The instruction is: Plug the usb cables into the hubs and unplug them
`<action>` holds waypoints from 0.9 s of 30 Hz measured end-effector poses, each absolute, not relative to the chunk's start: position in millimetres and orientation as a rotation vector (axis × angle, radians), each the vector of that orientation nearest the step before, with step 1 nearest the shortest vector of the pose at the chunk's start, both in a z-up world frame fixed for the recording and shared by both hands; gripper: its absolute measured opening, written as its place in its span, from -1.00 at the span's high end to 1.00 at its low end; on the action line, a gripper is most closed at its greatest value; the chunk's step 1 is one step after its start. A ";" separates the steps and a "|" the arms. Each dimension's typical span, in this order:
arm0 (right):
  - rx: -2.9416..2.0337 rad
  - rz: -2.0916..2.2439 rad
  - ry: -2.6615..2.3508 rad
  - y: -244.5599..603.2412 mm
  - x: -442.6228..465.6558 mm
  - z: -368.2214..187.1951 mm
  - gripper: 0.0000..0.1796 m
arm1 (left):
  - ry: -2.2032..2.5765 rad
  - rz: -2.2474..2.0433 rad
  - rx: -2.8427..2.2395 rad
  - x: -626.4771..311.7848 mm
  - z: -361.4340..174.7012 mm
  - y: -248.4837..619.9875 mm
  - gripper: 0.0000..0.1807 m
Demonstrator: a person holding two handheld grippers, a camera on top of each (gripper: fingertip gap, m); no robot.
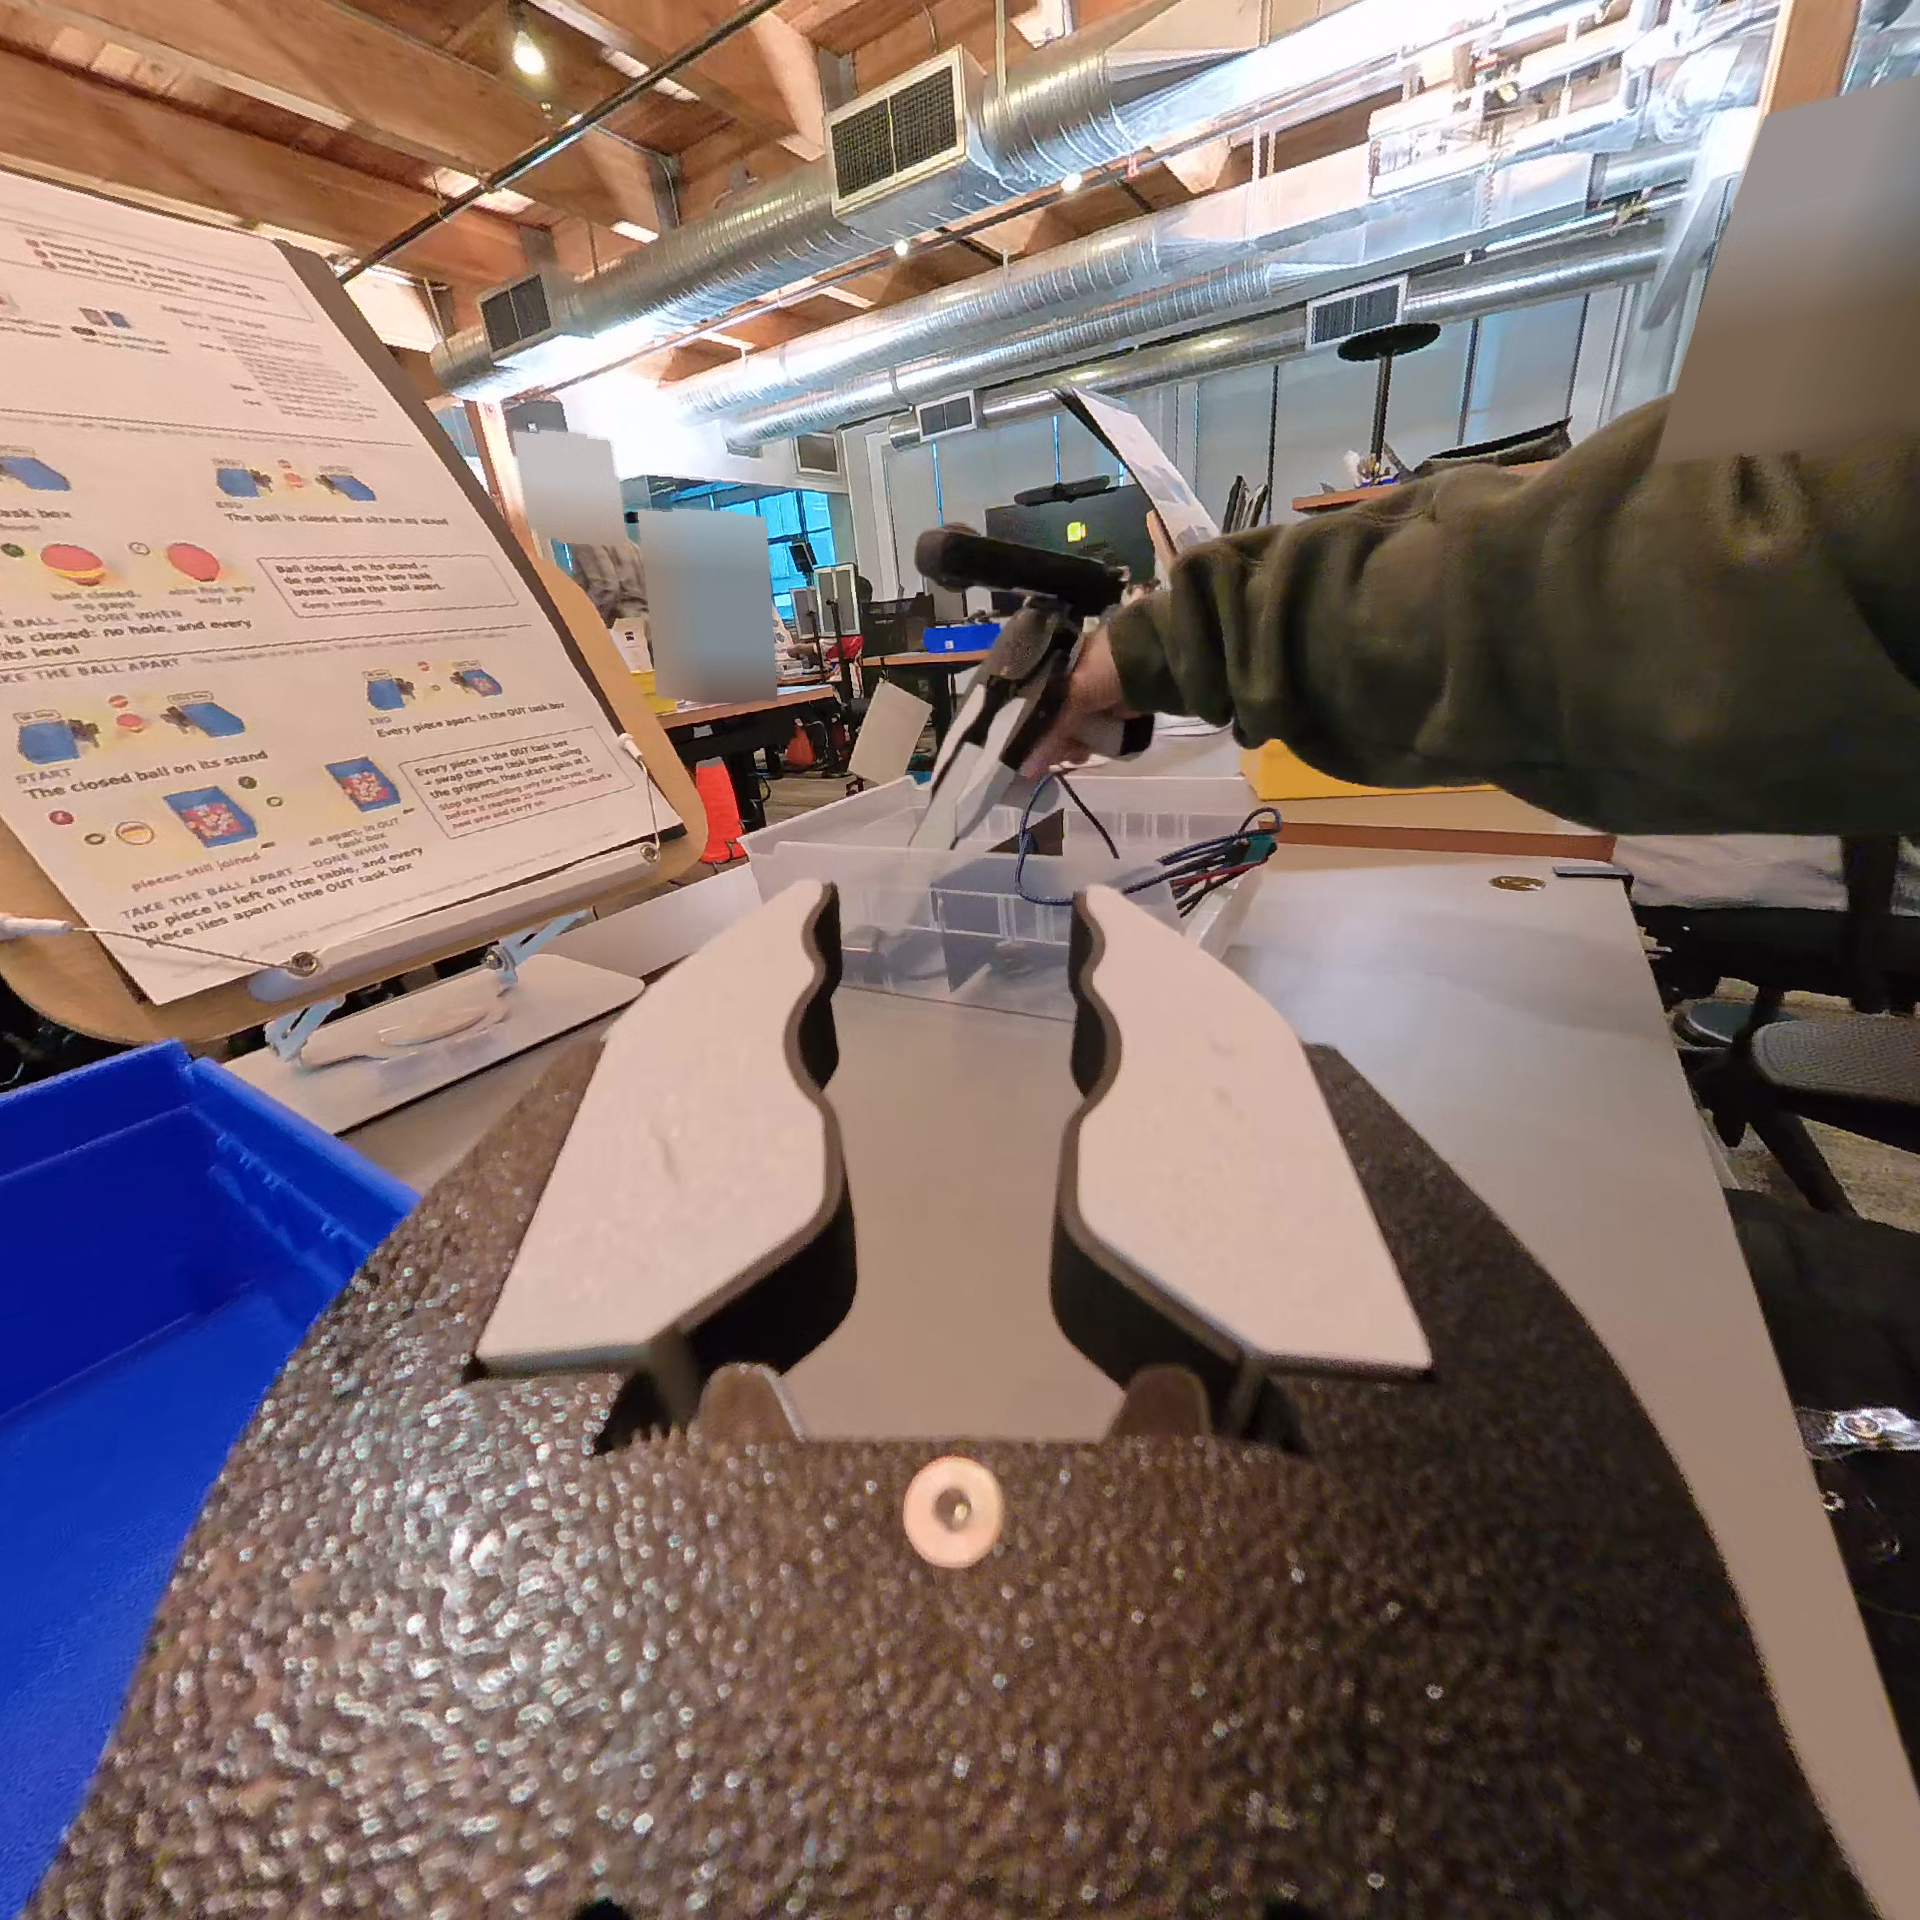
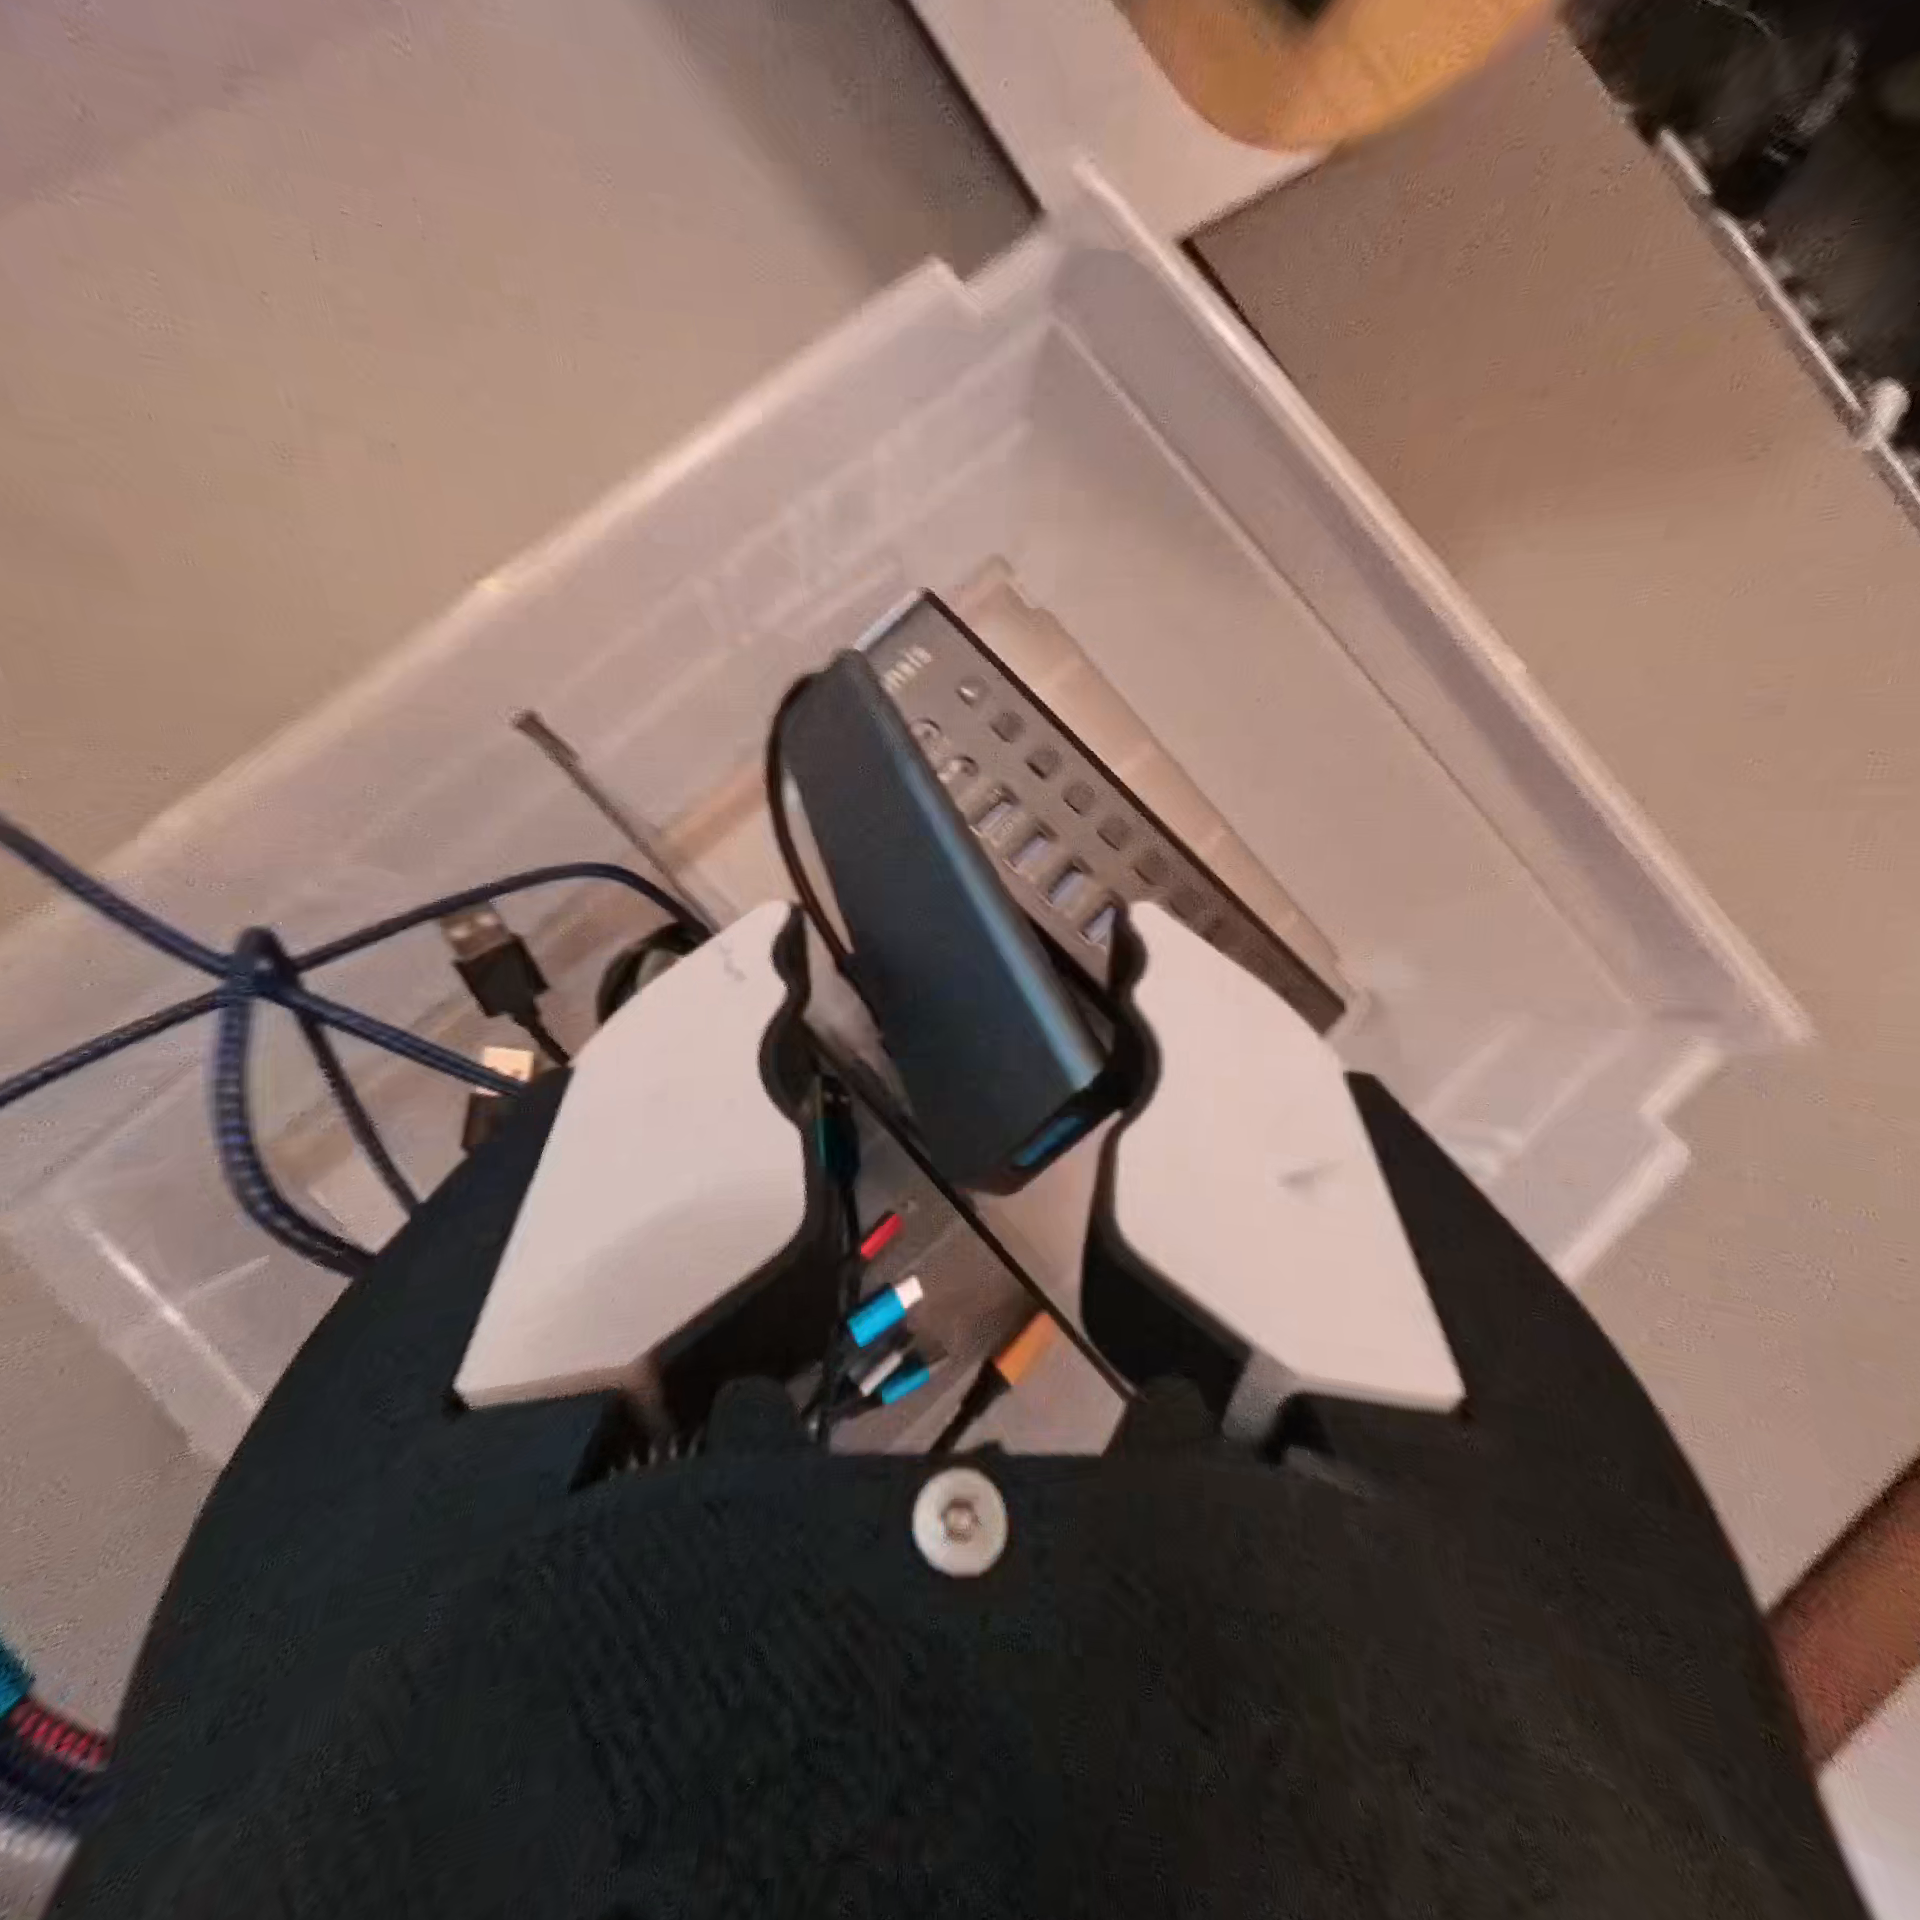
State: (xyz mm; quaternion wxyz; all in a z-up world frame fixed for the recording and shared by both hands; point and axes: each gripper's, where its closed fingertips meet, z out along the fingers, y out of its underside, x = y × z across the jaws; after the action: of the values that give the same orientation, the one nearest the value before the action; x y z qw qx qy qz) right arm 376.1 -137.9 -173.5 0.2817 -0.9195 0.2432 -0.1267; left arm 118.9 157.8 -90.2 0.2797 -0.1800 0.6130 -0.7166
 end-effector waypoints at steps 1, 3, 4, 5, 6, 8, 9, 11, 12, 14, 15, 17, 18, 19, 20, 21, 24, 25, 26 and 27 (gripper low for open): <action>-2.459 -0.359 0.705 -147.9 377.5 -174.3 0.28 | 1.648 -1.918 -0.486 119.6 -91.3 157.6 0.55; -2.424 -0.439 0.721 -161.7 379.0 -166.2 0.20 | 1.655 -1.918 -0.491 120.8 -93.8 156.8 0.55; -2.395 -0.506 0.707 -167.5 379.0 -157.9 0.16 | 1.658 -1.918 -0.495 121.5 -95.3 156.0 0.55; -2.357 -0.565 0.703 -173.3 376.5 -147.6 0.09 | 1.667 -1.913 -0.498 122.4 -97.7 154.7 0.55; -2.310 -0.612 0.700 -177.8 371.3 -136.5 0.02 | 1.682 -1.905 -0.500 123.4 -100.9 152.7 0.54; -2.205 -0.716 0.716 -190.7 357.1 -115.7 0.01 | 1.715 -1.872 -0.513 126.2 -108.6 147.4 0.54; -2.154 -0.781 0.748 -200.7 348.1 -107.1 0.01 | 1.735 -1.852 -0.524 127.8 -112.9 143.7 0.54; -2.034 -0.875 0.804 -216.5 321.9 -94.0 0.00 | 1.790 -1.796 -0.568 132.2 -124.8 133.8 0.54; -1.977 -0.906 0.814 -221.6 306.6 -90.7 0.02 | 1.823 -1.761 -0.593 134.0 -132.2 127.3 0.54; -1.893 -0.944 0.804 -228.1 275.4 -91.2 0.06 | 1.909 -1.700 -0.629 133.8 -148.6 107.8 0.54; -1.875 -0.952 0.791 -230.8 260.8 -93.9 0.06 | 1.962 -1.663 -0.656 133.2 -157.9 95.6 0.54; -1.841 -0.972 0.800 -239.8 242.5 -100.0 0.08 | 2.042 -1.617 -0.716 131.3 -172.2 65.2 0.53; -1.828 -0.968 0.828 -245.3 236.3 -103.2 0.09 | 2.058 -1.613 -0.754 131.6 -175.5 47.2 0.52; -1.810 -0.960 0.852 -250.1 232.7 -105.2 0.10 | 2.067 -1.623 -0.776 132.1 -176.4 26.4 0.51; -1.792 -0.955 0.890 -254.7 235.0 -105.9 0.12 | 2.083 -1.622 -0.787 133.5 -178.2 4.8 0.51; -1.780 -0.951 0.945 -259.7 236.7 -104.8 0.12 | 2.117 -1.573 -0.813 137.2 -183.7 -14.7 0.51; -1.743 -0.944 0.946 -258.6 232.4 -98.4 0.11 | 2.238 -1.353 -0.811 153.3 -203.5 -65.2 0.44; -1.712 -0.938 0.923 -255.0 230.5 -94.9 0.13 | 2.243 -1.289 -0.838 161.5 -208.6 -75.9 0.44; -1.695 -0.915 0.891 -250.0 228.1 -93.2 0.13 | 2.231 -1.258 -0.869 169.4 -210.9 -84.8 0.45; -1.692 -0.883 0.869 -245.7 225.1 -92.6 0.14 | 2.205 -1.245 -0.907 177.8 -211.4 -90.8 0.47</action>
State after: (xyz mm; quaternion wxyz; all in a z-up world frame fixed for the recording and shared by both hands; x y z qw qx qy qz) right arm 225.1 -245.7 -92.6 0.4986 -0.6994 0.3591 -0.3650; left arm 177.8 -90.8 -211.4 0.2242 -0.3286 0.7989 -0.4511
